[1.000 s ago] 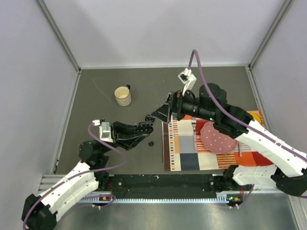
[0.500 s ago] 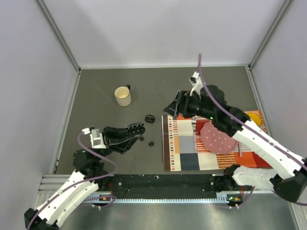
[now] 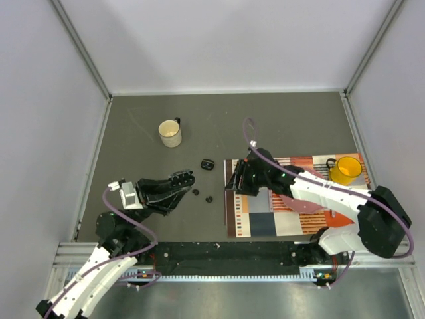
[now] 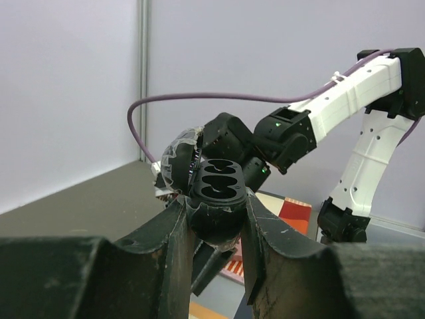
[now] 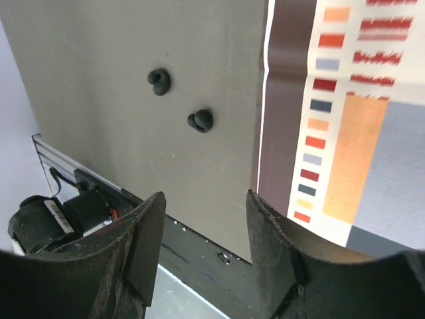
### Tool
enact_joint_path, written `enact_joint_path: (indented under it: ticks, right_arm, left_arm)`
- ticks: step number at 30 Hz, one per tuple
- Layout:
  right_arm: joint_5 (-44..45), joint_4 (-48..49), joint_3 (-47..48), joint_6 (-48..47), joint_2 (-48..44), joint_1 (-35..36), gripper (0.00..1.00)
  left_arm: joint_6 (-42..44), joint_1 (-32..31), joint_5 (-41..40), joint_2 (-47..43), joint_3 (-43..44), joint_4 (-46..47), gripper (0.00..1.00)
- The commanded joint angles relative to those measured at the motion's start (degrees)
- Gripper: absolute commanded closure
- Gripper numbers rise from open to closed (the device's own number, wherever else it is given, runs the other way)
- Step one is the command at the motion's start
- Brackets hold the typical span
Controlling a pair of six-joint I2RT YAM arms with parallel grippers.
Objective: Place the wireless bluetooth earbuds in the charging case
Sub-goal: Pick up the earbud from the center of the board.
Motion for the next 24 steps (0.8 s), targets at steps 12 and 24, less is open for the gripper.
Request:
enact_joint_path:
  ticks: [12,24]
  right_arm:
    - [5.9,24.2,-3.1,17.2,14.0,8.7,0.7]
    - [6.7,23.0,-0.2,20.2,21.7,9.8,0.72]
  left_arm:
    - [1.1,-0.2,-1.3,-3.0,3.5,-4.5,1.0]
    - [1.7,-0.2,-1.4,-3.1,2.9,-5.2,1.0]
